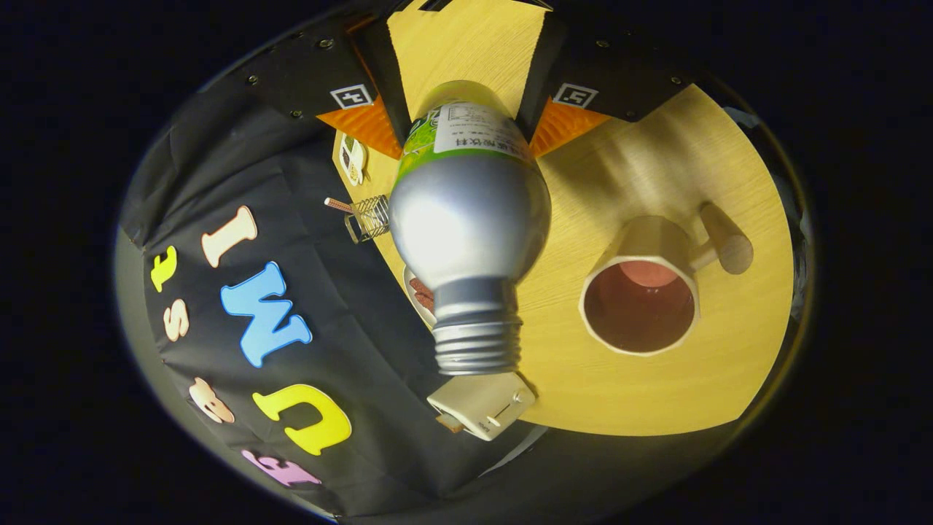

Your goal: Take the bottle from table, then pour the juice into the cup, finally place the bottle on the coaster

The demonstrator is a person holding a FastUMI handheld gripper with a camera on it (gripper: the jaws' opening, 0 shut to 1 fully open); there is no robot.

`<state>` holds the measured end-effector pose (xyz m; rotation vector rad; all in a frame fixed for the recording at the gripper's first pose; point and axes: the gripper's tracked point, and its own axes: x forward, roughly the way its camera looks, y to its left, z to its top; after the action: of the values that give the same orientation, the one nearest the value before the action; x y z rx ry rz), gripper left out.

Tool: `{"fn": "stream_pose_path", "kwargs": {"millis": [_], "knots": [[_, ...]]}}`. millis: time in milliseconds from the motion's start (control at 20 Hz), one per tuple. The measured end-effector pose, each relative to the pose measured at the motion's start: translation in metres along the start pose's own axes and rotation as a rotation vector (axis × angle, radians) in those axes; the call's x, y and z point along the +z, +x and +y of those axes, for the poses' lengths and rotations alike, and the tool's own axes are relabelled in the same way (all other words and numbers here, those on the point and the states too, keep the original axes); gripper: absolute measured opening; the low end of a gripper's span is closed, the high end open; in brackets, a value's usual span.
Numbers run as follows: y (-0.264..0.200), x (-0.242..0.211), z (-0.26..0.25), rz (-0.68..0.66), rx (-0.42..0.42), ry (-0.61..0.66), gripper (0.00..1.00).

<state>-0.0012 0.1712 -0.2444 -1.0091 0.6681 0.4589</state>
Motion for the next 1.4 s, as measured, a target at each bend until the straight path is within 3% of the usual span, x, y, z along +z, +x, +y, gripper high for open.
{"fn": "stream_pose_path", "kwargs": {"millis": [650, 1400], "knots": [[0.001, -0.004, 0.006, 0.126, -0.022, -0.302, 0.75], [0.001, 0.001, -0.009, 0.2, -0.048, -0.541, 0.75]]}}
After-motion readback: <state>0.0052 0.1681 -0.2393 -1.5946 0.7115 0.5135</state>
